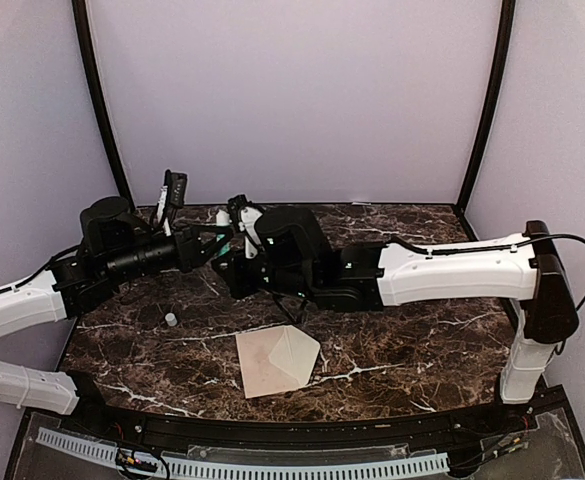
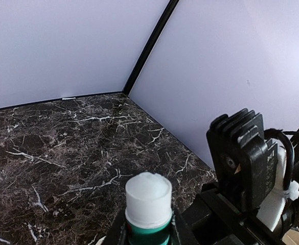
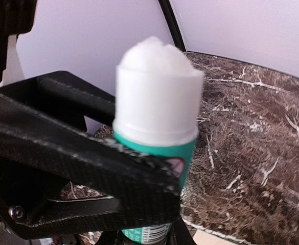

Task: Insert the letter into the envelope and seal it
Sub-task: Unscrew the solid glue.

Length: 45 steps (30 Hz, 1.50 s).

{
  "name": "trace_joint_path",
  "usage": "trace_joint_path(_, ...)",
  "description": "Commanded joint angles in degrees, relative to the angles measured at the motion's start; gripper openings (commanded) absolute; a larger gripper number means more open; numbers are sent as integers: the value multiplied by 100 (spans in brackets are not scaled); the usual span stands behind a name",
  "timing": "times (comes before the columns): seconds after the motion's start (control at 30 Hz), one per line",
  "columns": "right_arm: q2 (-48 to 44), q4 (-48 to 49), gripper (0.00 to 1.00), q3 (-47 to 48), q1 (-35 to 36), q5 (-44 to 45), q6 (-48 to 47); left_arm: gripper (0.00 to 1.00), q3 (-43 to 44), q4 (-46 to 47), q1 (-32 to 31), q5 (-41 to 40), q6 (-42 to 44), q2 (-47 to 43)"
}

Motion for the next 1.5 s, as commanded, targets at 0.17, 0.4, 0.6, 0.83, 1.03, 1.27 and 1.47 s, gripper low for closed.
trace_joint_path(0.17,-635,1034,0,-659,-35,-527,-227,0,168,267,-1,479,32,-80)
trace_joint_path(0.4,-1507,2894,0,-1850,-443,-3106,-203,0,152,1115,1,2343,-55,112)
trace_joint_path(0.6,-1738,3741,0,-2231,-736,-4776,262,0,140,2159,-12,3893,-539,359)
trace_joint_path(0.83,-1566,4441,0,-2283,-852,-5614,772,0,115,2490,-27,4300,-753,442)
trace_joint_path(1.03,-1582,4756,12,-2484,-914,-5439,1018,0,20,2572,-27,4085,-790,327)
trace_joint_path(1.27,-1858,5311,72,-3197,-852,-4078,1163,0,-528,2641,-13,2425,-630,-454)
trace_joint_path(1.47,-1486,5548,79,-3020,-645,-3495,1291,0,-620,2592,-14,2180,-619,-623)
